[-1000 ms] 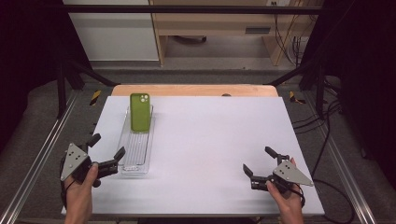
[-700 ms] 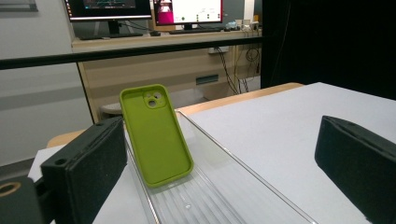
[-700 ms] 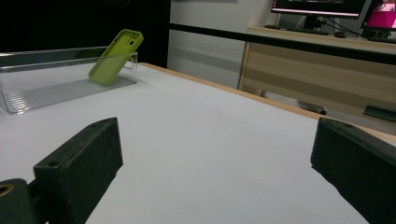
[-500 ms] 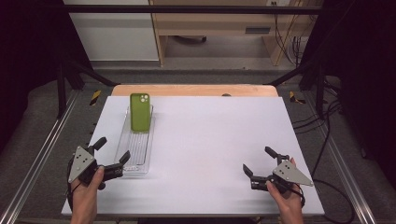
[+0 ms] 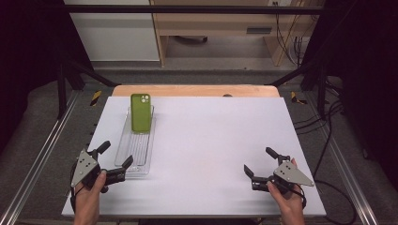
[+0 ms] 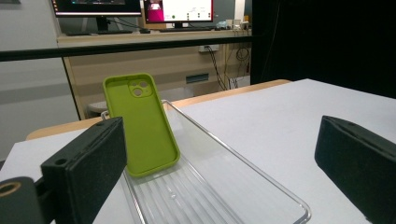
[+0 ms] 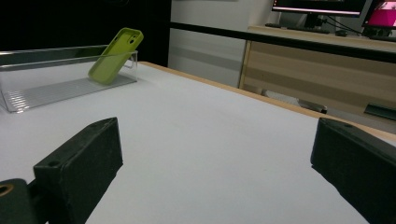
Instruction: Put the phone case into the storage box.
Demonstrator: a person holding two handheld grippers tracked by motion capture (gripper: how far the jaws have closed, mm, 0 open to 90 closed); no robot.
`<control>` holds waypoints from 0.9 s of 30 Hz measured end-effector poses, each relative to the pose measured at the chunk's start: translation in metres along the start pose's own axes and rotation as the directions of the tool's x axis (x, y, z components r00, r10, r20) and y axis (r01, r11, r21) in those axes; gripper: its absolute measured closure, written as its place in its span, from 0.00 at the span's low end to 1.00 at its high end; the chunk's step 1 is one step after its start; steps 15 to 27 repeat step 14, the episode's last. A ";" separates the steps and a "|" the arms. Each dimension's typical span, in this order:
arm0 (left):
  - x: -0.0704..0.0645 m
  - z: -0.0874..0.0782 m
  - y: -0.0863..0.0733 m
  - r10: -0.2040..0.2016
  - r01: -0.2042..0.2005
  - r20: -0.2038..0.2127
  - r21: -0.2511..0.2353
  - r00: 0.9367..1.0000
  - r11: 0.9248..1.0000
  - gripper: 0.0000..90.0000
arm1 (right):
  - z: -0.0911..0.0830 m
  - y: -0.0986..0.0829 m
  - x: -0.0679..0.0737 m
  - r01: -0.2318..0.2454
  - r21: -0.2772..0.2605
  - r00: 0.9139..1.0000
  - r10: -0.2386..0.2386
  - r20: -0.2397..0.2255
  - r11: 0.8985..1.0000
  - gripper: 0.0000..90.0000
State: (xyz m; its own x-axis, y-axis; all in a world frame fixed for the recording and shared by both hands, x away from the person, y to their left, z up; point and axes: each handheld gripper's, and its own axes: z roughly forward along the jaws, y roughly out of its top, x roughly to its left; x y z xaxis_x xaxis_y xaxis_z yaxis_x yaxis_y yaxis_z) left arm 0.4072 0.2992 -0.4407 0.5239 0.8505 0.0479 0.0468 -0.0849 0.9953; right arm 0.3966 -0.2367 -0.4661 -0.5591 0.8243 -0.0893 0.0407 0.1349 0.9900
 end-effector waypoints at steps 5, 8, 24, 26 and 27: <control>-0.002 0.000 -0.004 0.021 -0.021 0.001 -0.008 1.000 1.000 0.02 | 0.000 -0.001 -0.002 -0.012 0.000 1.000 0.012 0.002 1.000 0.03; -0.002 -0.001 -0.007 0.027 -0.027 0.000 -0.011 1.000 1.000 0.02 | 0.001 -0.001 -0.003 -0.020 -0.004 1.000 0.020 0.008 1.000 0.02; -0.001 -0.005 -0.010 0.038 -0.039 -0.010 -0.026 0.999 0.999 0.02 | 0.003 -0.003 -0.006 -0.044 -0.003 0.999 0.044 0.032 0.999 0.02; -0.001 -0.005 -0.010 0.038 -0.039 -0.010 -0.026 0.999 0.999 0.02 | 0.003 -0.003 -0.006 -0.044 -0.003 0.999 0.044 0.032 0.999 0.02; -0.001 -0.005 -0.010 0.038 -0.039 -0.010 -0.026 0.999 0.999 0.02 | 0.003 -0.003 -0.006 -0.044 -0.003 0.999 0.044 0.032 0.999 0.02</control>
